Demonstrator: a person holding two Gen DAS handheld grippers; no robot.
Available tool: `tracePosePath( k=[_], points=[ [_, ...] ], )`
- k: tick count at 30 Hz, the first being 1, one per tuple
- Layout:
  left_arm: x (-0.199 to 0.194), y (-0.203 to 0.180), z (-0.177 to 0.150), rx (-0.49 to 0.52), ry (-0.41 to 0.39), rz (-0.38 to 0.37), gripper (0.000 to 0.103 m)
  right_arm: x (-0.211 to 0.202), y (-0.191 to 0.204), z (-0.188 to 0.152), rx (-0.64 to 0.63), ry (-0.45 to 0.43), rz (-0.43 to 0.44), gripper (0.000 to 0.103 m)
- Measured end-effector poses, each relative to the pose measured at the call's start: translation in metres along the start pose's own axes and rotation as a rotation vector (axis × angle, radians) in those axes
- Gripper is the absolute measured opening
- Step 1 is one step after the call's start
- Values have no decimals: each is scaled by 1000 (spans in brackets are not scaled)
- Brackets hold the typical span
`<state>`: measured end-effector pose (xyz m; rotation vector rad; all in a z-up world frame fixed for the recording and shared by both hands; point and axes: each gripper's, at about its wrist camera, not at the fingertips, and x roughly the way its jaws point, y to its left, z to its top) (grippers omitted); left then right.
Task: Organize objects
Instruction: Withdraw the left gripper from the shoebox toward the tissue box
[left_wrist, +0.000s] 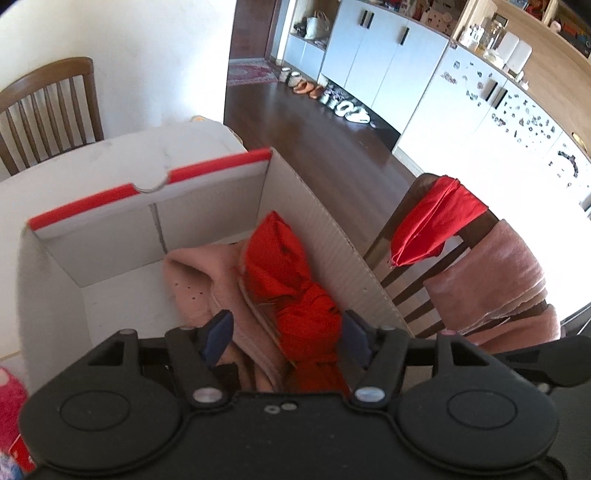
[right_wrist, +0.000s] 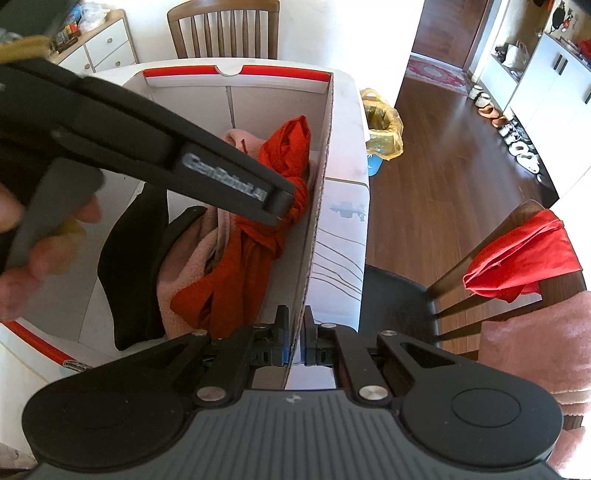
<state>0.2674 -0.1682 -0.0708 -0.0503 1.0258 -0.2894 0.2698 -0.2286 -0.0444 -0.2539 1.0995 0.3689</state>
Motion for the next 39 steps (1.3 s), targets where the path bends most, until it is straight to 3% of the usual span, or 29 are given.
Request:
tracePosePath(
  k=[12, 19, 32, 39],
  points=[
    [-59, 2, -17, -17, -90, 55, 68, -1, -1, -1, -16, -3, 8, 6],
    [-93, 14, -35, -46, -133, 103, 77, -1, -3, 0, -17, 0, 6, 6],
    [-140, 81, -83, -131, -156, 190, 101, -3, 0, -1, -28, 10, -17, 6],
    [-153, 122, -106, -131, -139, 260, 102, -2, 3, 2, -7, 28, -39, 6]
  ],
)
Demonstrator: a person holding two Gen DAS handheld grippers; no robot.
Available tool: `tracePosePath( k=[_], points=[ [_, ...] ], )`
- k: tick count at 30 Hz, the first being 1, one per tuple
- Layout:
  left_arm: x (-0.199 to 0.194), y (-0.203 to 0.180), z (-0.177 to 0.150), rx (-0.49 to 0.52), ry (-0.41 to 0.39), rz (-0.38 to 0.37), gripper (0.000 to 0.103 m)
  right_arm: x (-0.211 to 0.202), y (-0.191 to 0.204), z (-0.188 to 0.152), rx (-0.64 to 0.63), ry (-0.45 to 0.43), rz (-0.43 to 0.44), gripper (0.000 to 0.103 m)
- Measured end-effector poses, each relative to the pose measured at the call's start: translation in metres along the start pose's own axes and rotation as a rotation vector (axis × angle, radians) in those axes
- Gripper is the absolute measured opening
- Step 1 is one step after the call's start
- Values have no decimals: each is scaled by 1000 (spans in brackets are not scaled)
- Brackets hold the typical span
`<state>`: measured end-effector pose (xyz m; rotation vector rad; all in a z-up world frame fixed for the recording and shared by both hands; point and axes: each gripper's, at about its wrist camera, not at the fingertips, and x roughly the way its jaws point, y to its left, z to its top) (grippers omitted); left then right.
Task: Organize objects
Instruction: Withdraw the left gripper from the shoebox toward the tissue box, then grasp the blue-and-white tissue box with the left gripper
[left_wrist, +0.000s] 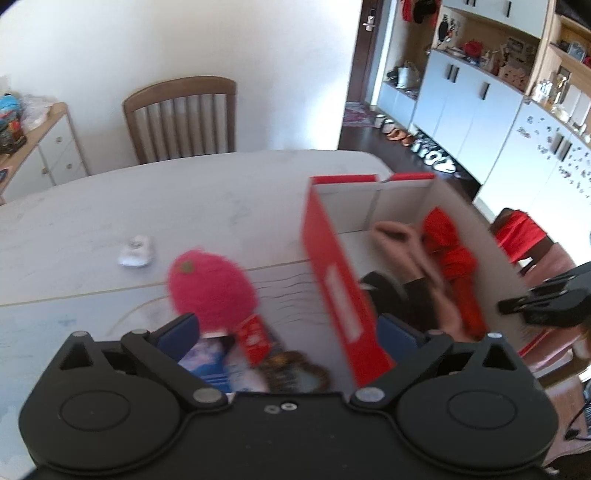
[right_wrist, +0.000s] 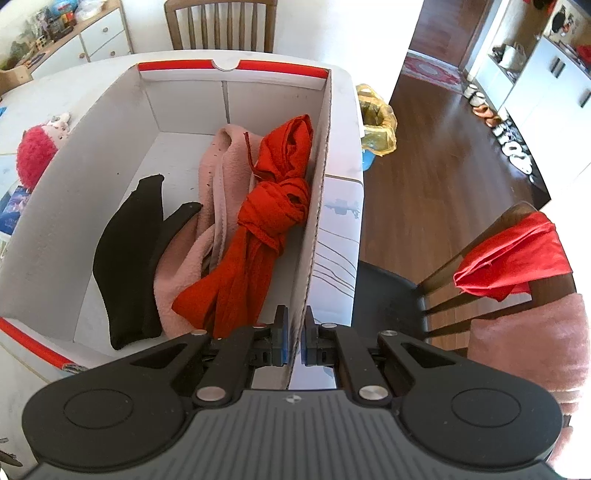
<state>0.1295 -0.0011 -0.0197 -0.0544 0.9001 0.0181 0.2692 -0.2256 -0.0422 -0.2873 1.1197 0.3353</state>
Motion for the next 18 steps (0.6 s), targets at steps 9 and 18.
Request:
tracePosePath(
  k=[9, 18],
  points=[
    [26, 37, -24, 48, 37, 62, 101, 4, 4, 2, 35, 24, -47, 6],
    [72, 49, -43, 89, 78, 112, 101, 6, 10, 6, 49, 48, -83, 9]
  ],
)
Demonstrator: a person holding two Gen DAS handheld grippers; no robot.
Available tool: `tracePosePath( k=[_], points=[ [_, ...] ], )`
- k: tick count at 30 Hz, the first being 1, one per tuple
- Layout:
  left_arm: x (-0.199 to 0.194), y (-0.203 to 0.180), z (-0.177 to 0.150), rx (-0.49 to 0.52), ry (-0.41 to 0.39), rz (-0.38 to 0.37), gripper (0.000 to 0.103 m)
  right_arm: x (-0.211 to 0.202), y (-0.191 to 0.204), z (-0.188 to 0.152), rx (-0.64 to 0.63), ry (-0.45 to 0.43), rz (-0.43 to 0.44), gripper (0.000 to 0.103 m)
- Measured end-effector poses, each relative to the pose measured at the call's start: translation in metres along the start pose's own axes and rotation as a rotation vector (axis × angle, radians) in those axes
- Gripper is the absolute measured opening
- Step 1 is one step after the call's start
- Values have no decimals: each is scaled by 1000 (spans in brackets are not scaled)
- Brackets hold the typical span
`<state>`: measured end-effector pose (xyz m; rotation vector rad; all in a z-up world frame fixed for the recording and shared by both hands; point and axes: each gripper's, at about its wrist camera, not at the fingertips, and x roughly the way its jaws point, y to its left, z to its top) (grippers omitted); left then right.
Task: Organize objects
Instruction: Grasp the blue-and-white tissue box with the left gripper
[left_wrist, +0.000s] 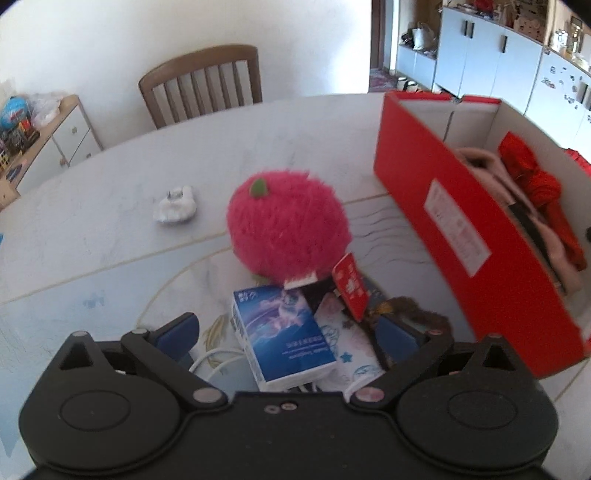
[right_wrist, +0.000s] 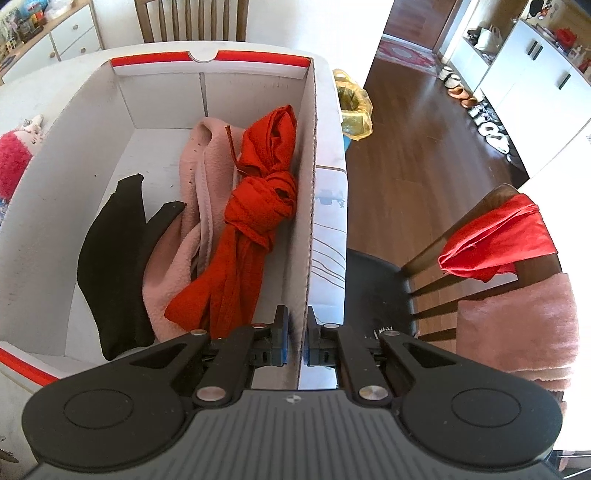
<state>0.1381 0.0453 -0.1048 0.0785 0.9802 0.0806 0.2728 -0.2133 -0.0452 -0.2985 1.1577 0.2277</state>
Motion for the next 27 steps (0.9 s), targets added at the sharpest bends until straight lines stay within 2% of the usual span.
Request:
tracePosePath(
  k=[6, 10, 13, 18, 21, 27],
  points=[
    [22, 8, -7, -48, 30, 9, 99, 2, 4, 2, 5, 16, -26, 10],
    [29, 12, -11, -78, 32, 8, 90, 3, 5, 4, 9, 24, -39, 11],
    [28, 13, -15, -84, 12, 9, 80, 3, 6, 4, 9, 26, -49, 11],
    [24, 13, -19, -101, -26, 2, 71, 3, 7, 5, 18, 31, -60, 11],
    [23, 12, -21, -104, -33, -14, 60, 3, 7, 5, 25, 32, -64, 11],
    [20, 13, -23, -102, -52, -13, 57, 3, 8, 5, 38, 35, -77, 11]
  ],
)
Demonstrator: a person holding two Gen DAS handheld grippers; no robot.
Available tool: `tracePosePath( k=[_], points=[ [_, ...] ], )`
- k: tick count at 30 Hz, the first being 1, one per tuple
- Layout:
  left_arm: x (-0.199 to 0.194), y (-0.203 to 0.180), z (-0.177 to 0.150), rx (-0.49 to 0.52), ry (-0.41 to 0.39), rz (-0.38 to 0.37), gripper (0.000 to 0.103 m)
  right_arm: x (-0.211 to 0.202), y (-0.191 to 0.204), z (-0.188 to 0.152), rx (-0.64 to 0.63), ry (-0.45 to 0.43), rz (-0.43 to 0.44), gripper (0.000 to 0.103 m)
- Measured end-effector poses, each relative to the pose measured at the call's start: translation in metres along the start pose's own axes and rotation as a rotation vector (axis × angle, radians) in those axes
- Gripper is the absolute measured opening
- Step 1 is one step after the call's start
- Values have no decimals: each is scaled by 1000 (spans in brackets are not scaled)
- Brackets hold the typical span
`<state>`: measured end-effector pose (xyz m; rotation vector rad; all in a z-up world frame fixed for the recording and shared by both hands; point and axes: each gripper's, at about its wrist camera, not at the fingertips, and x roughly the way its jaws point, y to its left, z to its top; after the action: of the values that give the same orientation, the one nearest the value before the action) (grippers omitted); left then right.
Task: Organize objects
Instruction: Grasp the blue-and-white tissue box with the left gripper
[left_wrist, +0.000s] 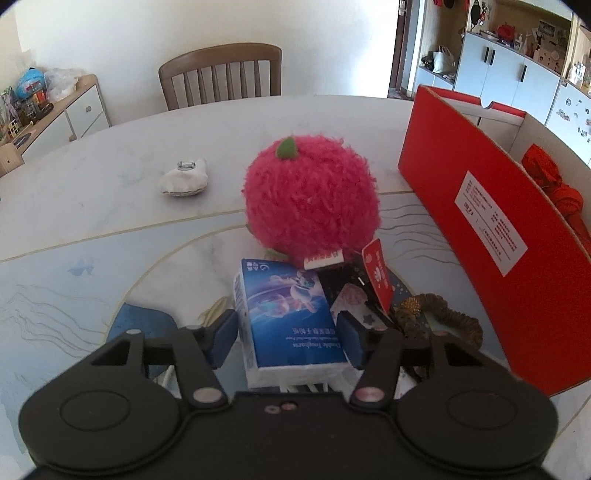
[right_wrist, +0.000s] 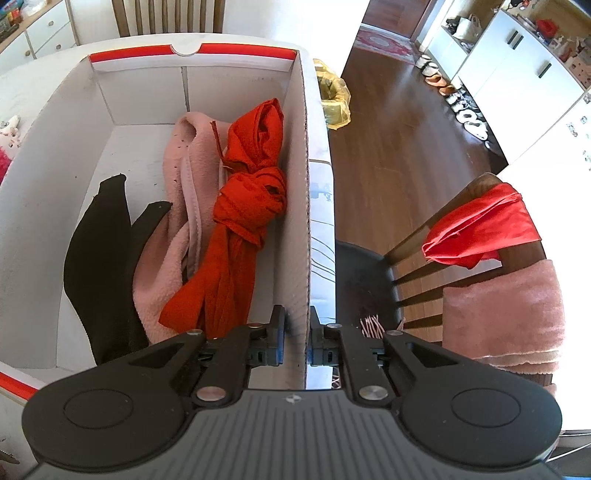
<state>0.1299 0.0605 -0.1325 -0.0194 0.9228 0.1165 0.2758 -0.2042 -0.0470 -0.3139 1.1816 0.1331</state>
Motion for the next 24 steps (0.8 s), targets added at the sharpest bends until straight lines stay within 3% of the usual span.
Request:
tracePosePath(
  k=[8, 18, 24],
  points=[
    [-17, 12, 4, -55, -1, -42, 54, 0, 1, 0, 3, -2, -8, 11],
    [-51, 19, -3, -185, -3, -14, 52, -1, -3, -3, -11, -21, 21, 10],
    [-83, 11, -4, -247, -37, 0, 52, -2, -9, -4, -4, -43, 82, 10]
  ],
)
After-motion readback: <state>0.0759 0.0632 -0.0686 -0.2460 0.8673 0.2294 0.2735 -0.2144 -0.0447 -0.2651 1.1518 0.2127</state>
